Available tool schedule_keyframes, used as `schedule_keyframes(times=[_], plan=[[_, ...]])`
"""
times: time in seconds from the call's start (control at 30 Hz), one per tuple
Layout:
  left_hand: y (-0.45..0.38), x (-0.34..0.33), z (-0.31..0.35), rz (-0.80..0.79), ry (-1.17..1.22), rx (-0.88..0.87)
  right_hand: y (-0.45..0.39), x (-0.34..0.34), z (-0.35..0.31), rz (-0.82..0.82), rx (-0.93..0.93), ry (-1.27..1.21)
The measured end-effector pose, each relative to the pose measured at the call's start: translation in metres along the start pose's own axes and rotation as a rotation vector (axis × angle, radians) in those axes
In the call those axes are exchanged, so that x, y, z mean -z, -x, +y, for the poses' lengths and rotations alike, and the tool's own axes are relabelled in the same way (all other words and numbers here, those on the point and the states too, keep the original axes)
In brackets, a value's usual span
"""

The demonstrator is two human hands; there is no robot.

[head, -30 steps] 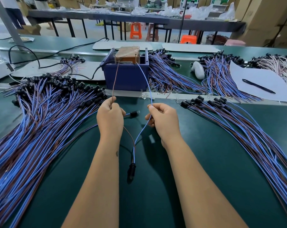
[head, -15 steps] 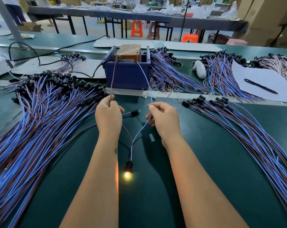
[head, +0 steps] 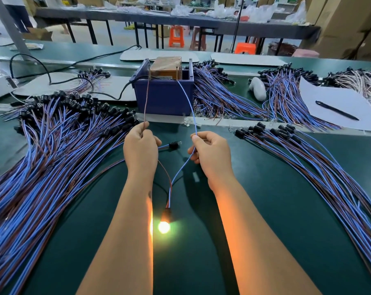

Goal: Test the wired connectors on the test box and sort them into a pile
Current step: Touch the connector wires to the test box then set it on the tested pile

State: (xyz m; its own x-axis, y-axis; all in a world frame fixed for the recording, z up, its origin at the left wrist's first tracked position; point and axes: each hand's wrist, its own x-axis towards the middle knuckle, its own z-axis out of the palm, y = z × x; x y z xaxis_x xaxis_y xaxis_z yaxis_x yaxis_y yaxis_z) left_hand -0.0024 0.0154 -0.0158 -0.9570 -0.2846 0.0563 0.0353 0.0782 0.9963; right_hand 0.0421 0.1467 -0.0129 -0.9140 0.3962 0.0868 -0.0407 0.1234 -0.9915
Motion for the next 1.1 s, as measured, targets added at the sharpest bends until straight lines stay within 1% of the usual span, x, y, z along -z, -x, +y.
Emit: schedule_keyframes(times=[0.13, 0.23, 0.33, 0.4, 0.5, 0.63, 0.73, 0.9, 1.0, 1.1], plan=[[0.001, 0.0, 0.002, -0.021, -0.014, -0.003, 0.0, -0.001, 0.0, 0.021, 0.007, -0.013], [0.009, -0.008, 0.005, -0.163, -0.027, -0.038, 0.002, -0.003, -0.001, 0.023, 0.055, -0.015], [0.018, -0.018, 0.006, -0.272, -0.038, -0.115, 0.004, -0.006, -0.002, -0.007, 0.109, -0.01], [0.022, -0.02, 0.007, -0.298, -0.03, -0.152, 0.005, -0.006, -0.002, -0.014, 0.126, 0.009], [0.022, -0.016, 0.008, -0.293, -0.011, -0.165, 0.005, -0.005, -0.001, -0.004, 0.136, 0.03], [0.021, -0.014, 0.009, -0.32, 0.099, -0.058, 0.006, -0.006, -0.001, -0.006, 0.194, 0.067], [0.021, -0.014, 0.01, -0.342, 0.162, -0.014, 0.006, -0.005, -0.002, -0.022, 0.239, 0.069], [0.019, -0.011, 0.013, -0.375, 0.264, 0.07, 0.007, -0.005, -0.002, -0.098, 0.244, -0.006], [0.02, -0.009, 0.017, -0.385, 0.422, 0.127, 0.007, -0.003, -0.004, -0.177, 0.205, -0.142], [0.017, -0.005, 0.02, -0.357, 0.644, 0.21, 0.006, 0.0, -0.002, -0.246, 0.2, -0.067]])
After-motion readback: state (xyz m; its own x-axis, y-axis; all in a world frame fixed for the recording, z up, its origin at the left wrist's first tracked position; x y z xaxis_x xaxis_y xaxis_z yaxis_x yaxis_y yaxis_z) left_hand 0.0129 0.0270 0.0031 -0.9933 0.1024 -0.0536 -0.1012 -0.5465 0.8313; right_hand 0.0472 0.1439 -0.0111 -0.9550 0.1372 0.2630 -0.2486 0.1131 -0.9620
